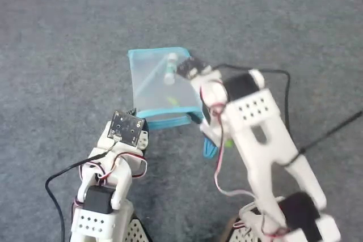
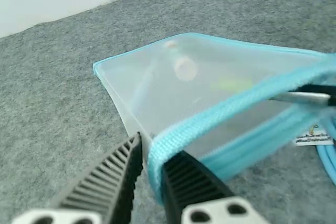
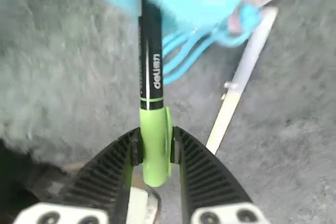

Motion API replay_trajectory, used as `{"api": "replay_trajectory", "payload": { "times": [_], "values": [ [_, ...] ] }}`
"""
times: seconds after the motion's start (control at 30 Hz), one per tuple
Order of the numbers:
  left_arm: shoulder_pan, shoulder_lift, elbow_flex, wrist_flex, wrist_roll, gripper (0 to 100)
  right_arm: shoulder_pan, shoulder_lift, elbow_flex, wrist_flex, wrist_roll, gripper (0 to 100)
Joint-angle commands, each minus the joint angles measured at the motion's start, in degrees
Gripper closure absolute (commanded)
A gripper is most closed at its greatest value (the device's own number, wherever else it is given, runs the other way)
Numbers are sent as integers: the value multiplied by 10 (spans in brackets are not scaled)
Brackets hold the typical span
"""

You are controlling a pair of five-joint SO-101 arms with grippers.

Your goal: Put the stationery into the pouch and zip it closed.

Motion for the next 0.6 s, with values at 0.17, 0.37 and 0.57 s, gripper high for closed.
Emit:
{"api": "replay_trajectory", "payload": {
  "times": [0.17,0.37,0.57],
  "values": [
    [-4,-4,-4,4,1,988,-81,116,-171,22,-40,985],
    [-4,-4,-4,4,1,988,-127,123,-211,22,-40,857],
    [-4,-4,-4,4,0,988,-124,118,-236,22,-39,742]
  ]
}}
